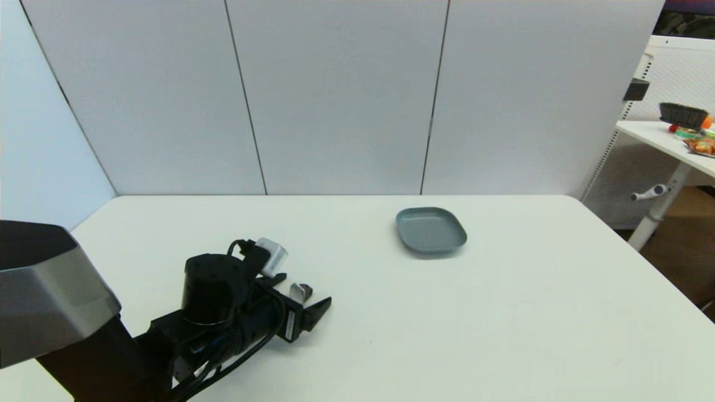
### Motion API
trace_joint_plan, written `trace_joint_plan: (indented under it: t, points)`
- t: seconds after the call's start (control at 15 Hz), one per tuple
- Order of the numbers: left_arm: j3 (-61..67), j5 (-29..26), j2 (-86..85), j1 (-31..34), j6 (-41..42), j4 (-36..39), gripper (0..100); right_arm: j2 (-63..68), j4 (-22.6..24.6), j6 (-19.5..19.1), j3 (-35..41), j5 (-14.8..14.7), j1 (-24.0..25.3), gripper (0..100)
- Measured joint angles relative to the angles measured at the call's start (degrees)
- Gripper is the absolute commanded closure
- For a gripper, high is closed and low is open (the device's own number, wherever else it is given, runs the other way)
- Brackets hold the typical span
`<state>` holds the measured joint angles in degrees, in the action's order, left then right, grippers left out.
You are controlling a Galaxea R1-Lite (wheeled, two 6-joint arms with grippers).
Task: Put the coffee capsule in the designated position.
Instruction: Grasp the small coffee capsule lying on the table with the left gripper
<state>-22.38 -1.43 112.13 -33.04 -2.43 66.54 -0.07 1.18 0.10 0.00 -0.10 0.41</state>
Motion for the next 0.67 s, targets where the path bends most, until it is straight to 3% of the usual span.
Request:
trace_joint_plan:
  t: [0.67]
  points:
    - [-2.3,1.8,-3.9,0.8,3.8,-1.9,0,0.0,0.0,0.1,0.0,0.0,0.0,0]
